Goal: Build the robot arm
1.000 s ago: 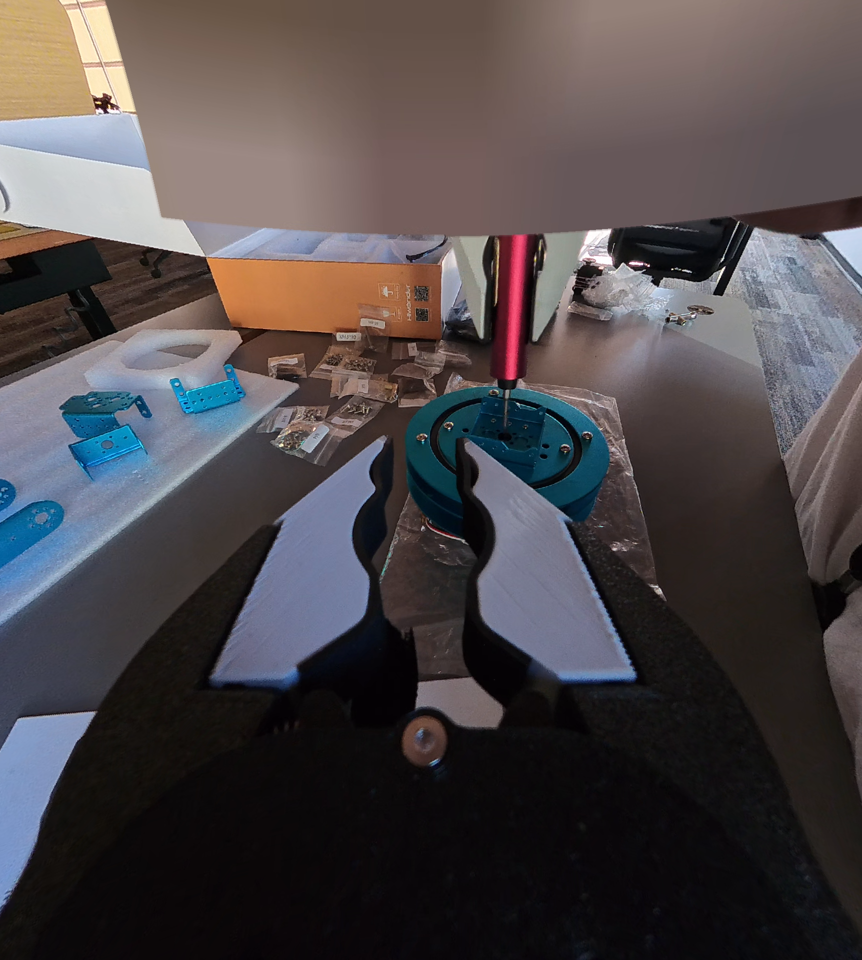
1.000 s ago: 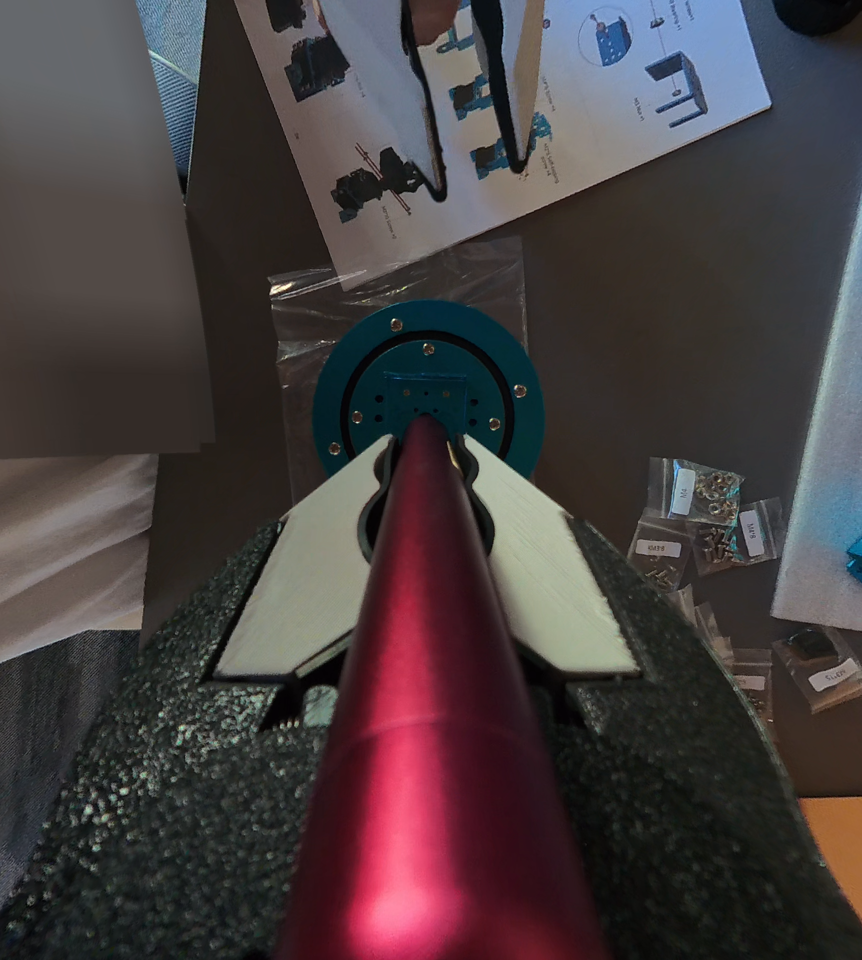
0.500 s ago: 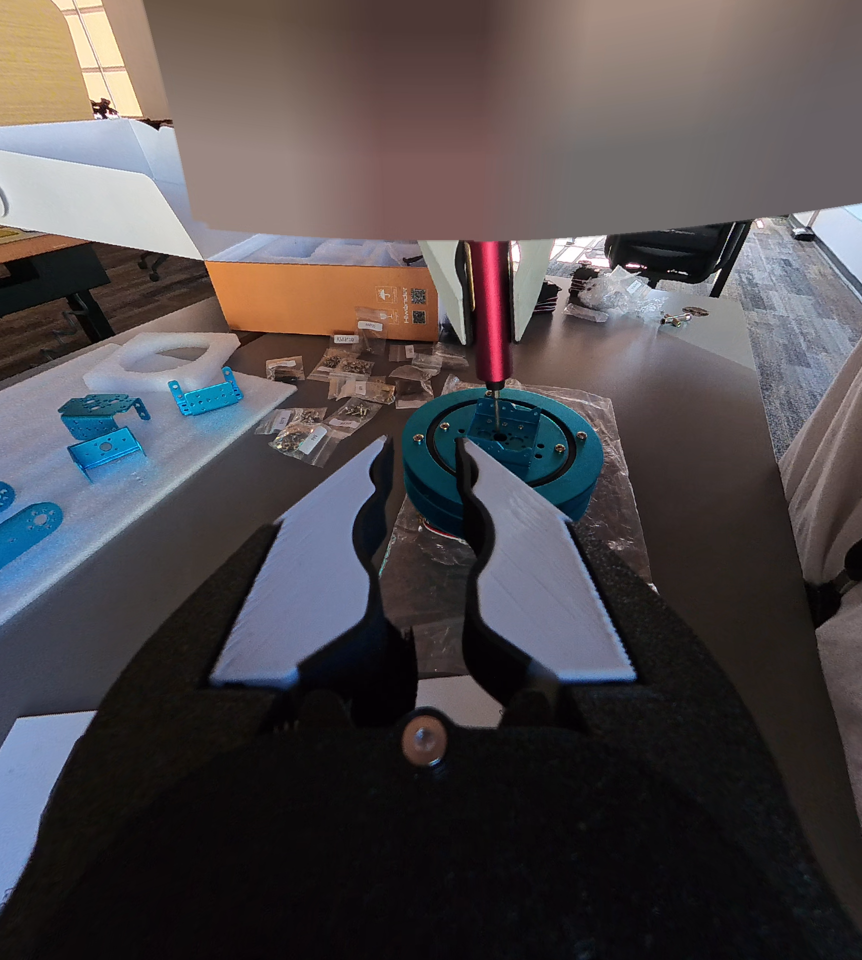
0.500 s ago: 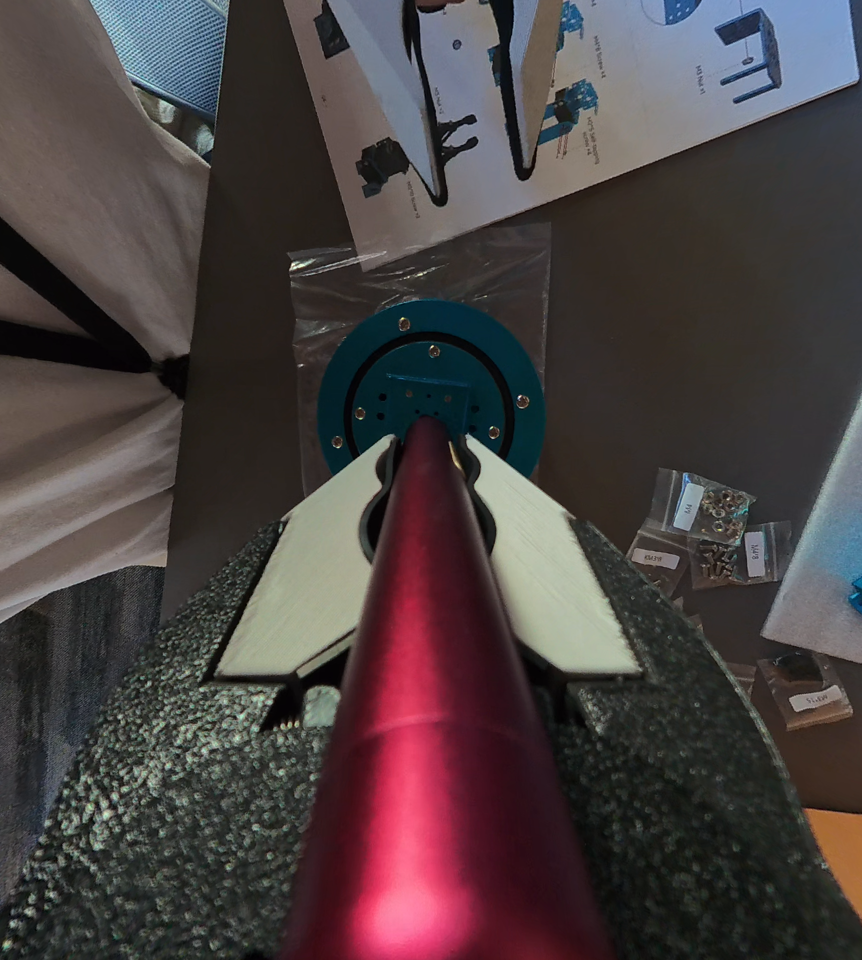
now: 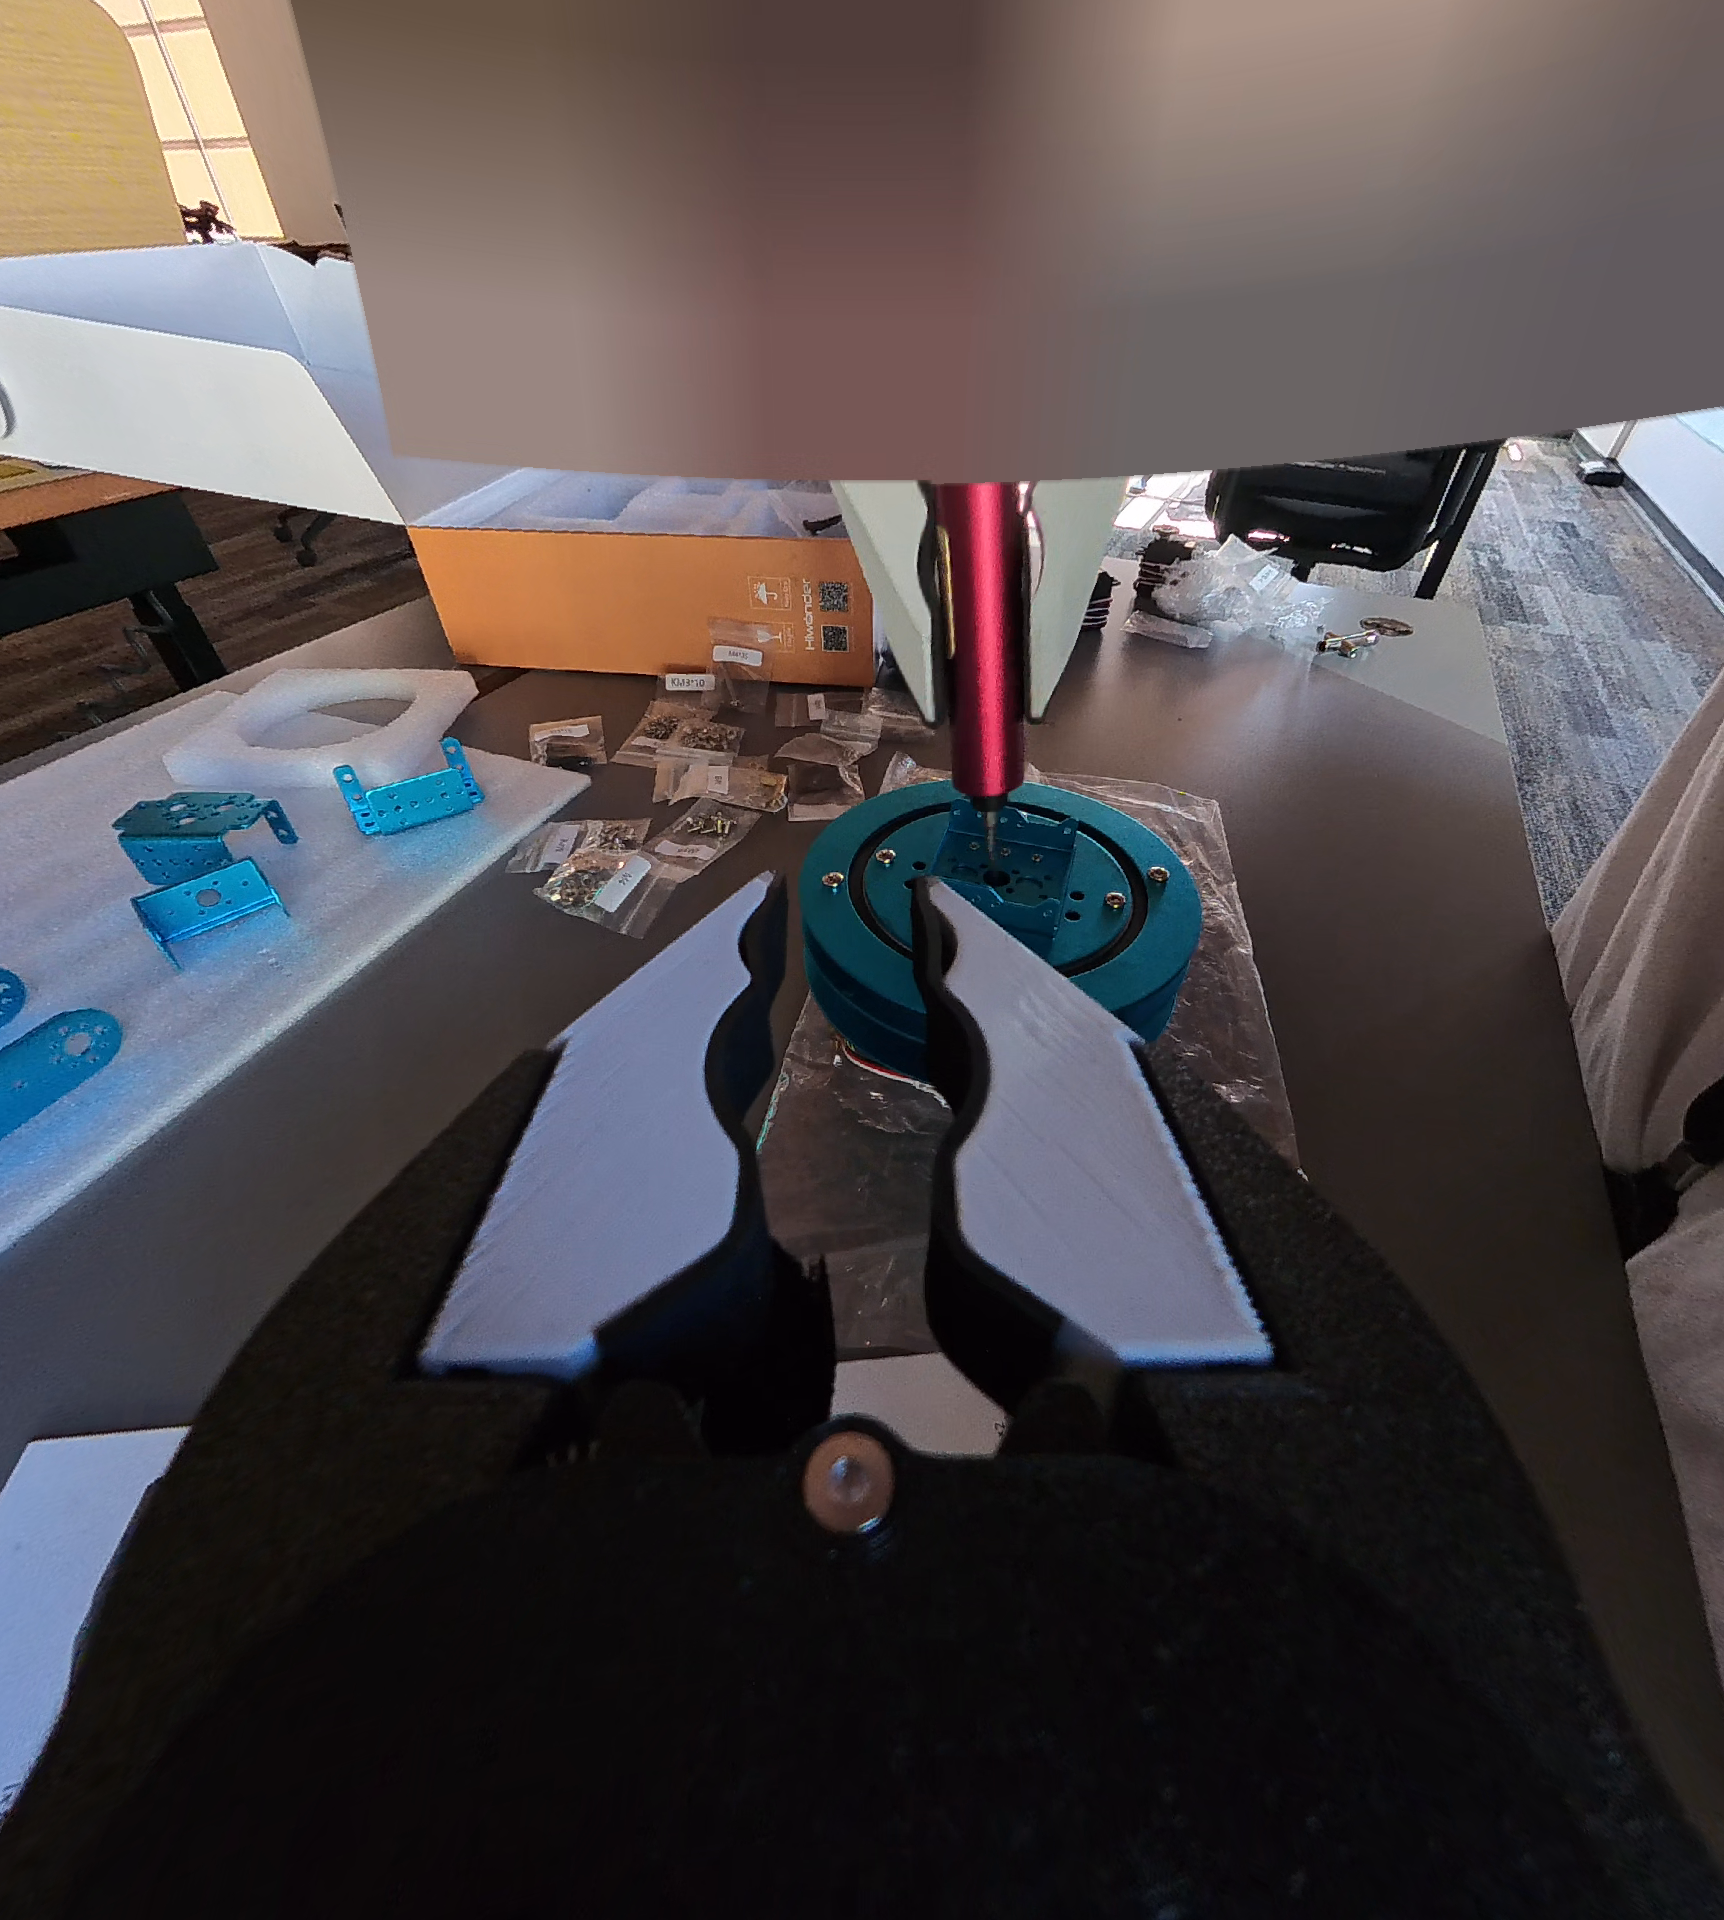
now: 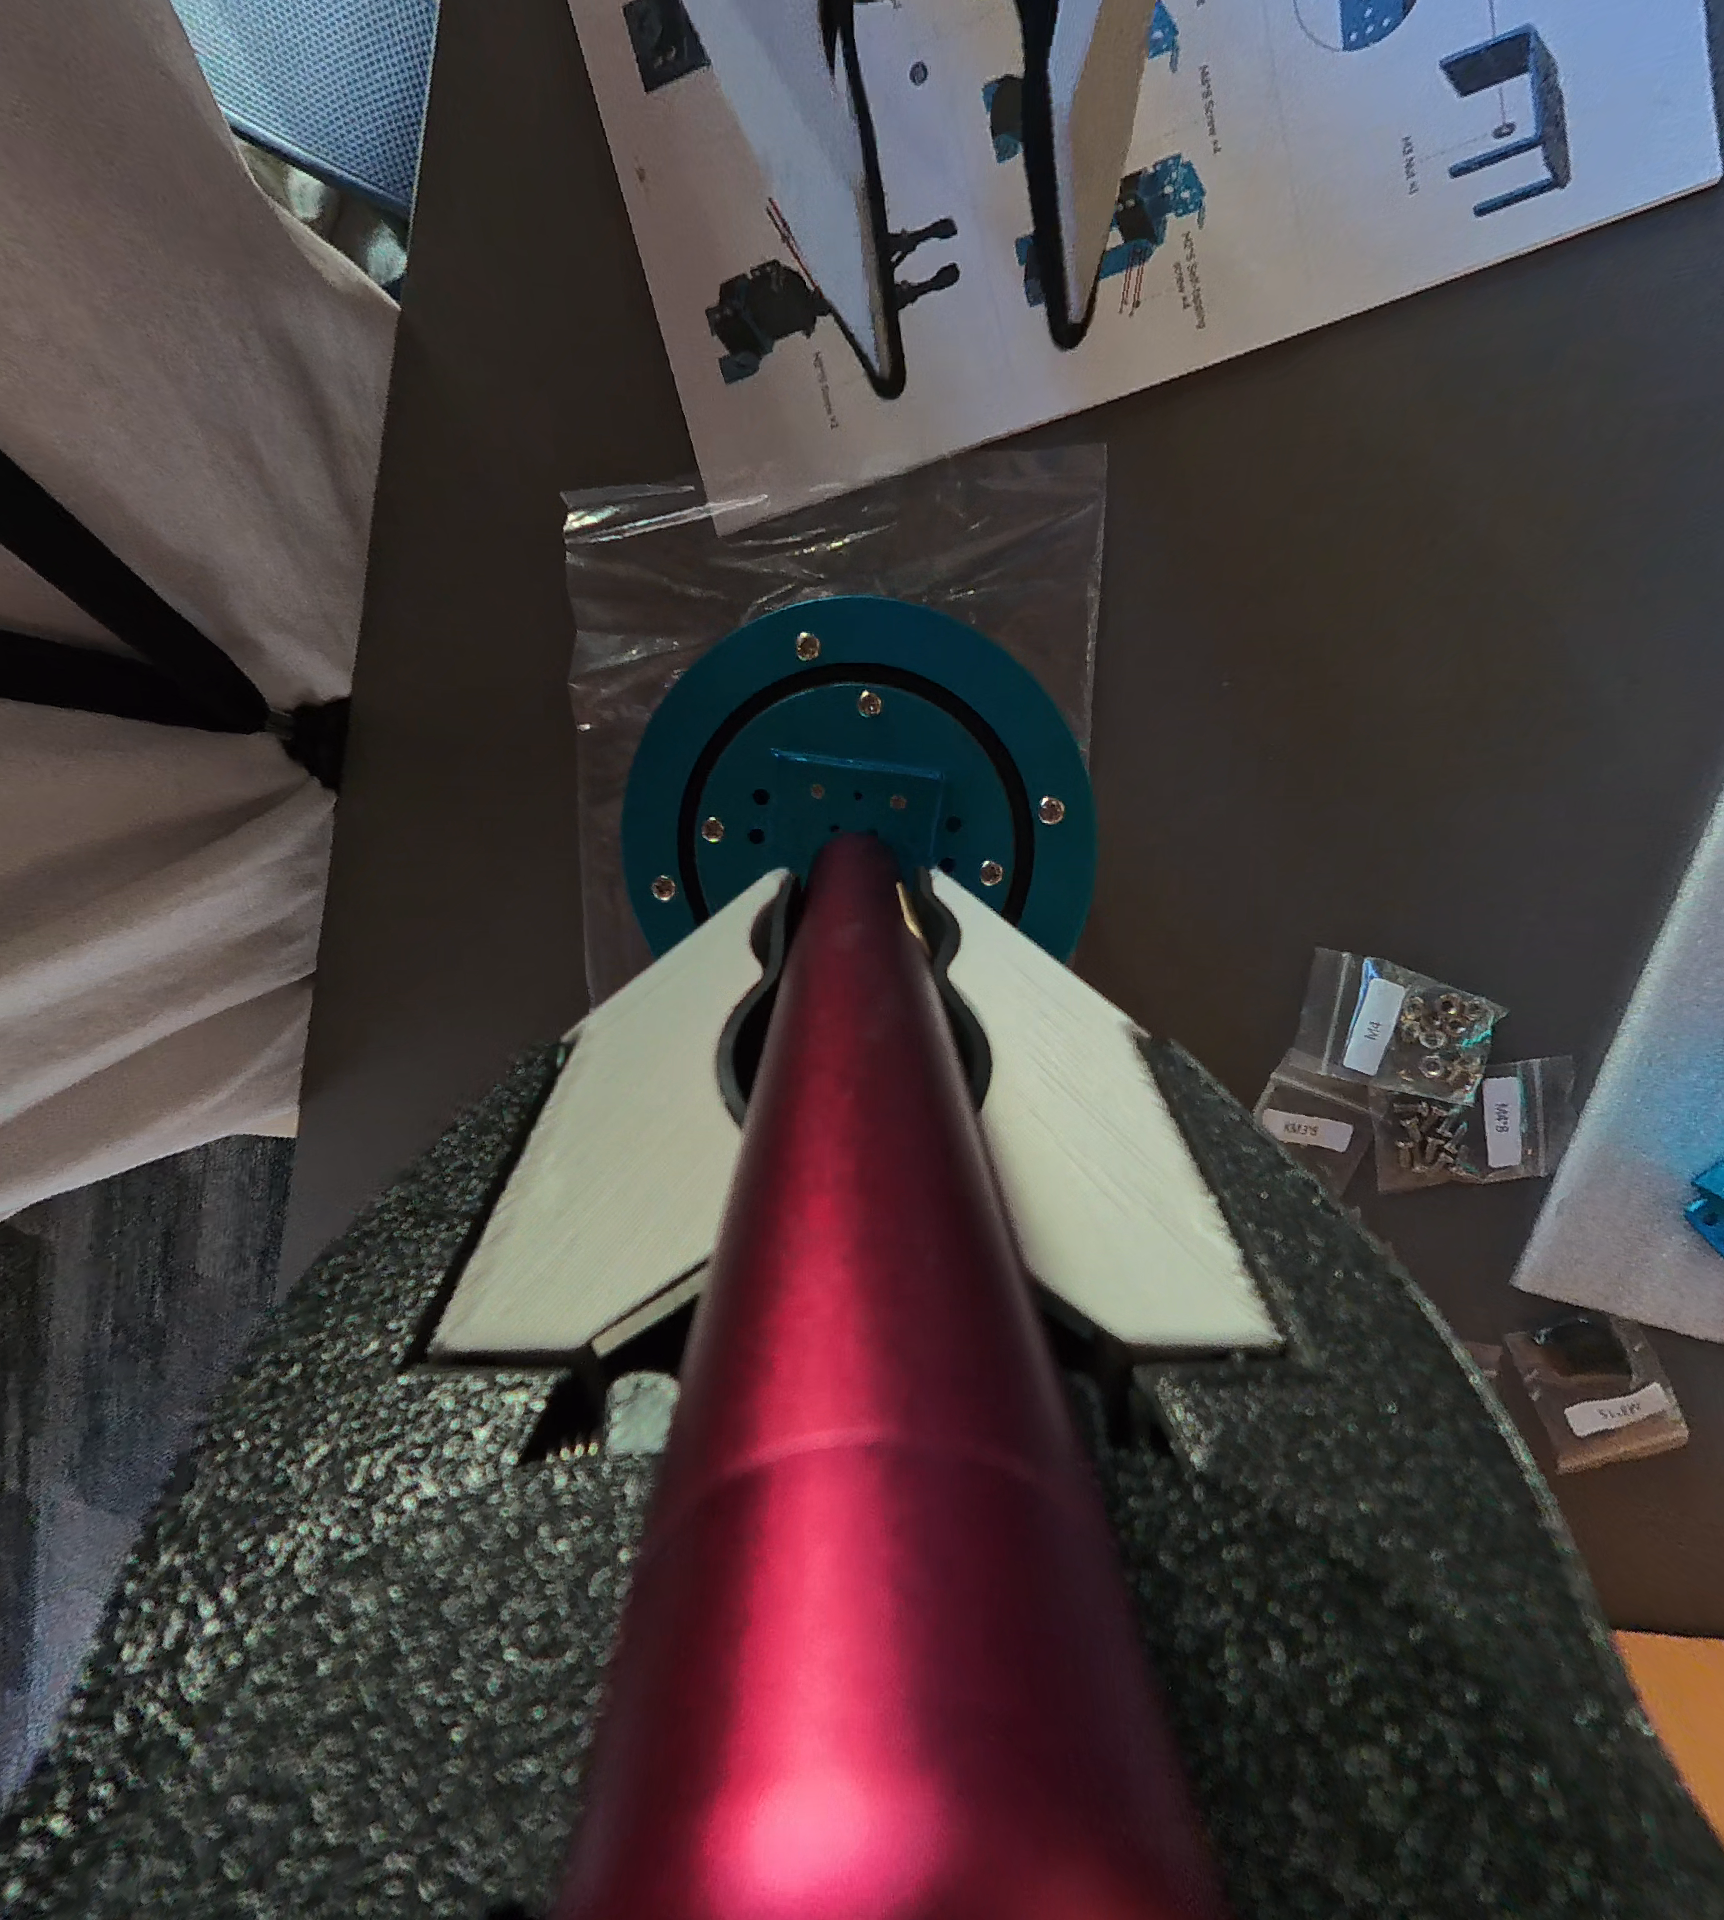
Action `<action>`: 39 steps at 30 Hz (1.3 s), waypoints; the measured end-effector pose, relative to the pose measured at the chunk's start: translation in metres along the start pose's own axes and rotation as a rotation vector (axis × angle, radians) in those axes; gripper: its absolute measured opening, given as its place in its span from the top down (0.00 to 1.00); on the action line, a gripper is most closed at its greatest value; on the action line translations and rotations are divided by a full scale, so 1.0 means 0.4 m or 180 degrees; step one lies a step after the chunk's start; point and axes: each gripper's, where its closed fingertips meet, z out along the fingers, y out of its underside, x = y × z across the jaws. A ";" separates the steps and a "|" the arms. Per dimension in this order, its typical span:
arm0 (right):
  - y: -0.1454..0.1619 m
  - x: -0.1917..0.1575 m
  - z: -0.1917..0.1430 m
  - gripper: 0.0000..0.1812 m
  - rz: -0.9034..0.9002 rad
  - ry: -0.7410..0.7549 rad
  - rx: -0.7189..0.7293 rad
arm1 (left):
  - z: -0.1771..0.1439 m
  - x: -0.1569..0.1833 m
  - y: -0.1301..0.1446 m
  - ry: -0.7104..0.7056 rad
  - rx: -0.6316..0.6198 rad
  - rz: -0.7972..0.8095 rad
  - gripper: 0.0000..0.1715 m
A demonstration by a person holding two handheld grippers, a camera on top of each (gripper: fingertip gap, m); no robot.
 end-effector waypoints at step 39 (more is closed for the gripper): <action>-0.007 -0.018 -0.052 0.88 -0.0037 0.0190 0.0403 | 0.019 0.004 0.017 -0.0017 -0.0162 -0.0092 0.87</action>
